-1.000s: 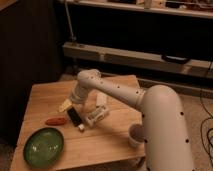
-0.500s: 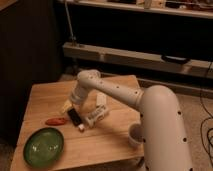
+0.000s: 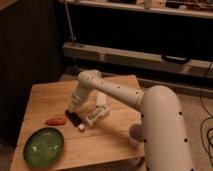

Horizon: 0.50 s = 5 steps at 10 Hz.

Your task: Place the eraser in the ceramic cup

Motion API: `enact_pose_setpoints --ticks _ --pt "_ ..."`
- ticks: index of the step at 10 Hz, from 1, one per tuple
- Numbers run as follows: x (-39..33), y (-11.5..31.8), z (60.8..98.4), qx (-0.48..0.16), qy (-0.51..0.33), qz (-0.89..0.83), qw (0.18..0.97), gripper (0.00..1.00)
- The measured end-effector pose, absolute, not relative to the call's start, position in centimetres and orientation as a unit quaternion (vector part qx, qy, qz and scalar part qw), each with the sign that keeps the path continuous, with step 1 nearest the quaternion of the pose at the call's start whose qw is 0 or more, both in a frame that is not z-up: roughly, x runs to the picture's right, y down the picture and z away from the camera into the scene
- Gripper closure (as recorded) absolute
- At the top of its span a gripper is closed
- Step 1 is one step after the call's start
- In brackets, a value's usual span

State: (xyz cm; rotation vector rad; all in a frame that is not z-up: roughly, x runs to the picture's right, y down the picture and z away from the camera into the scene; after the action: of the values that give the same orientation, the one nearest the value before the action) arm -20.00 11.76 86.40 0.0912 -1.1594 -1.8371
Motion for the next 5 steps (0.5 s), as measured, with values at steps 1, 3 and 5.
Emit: enact_pose_setpoints --ticks 1,3,5 --pt "-19.96 11.79 86.4 0.036 -0.471 -0.749 0.464 0.86" --pt "-19.3 11.51 86.56 0.01 -0.456 -0.752 0.475 0.77" --pt "-19.1 11.21 86.51 -0.034 -0.412 -0.774 0.48 0.59"
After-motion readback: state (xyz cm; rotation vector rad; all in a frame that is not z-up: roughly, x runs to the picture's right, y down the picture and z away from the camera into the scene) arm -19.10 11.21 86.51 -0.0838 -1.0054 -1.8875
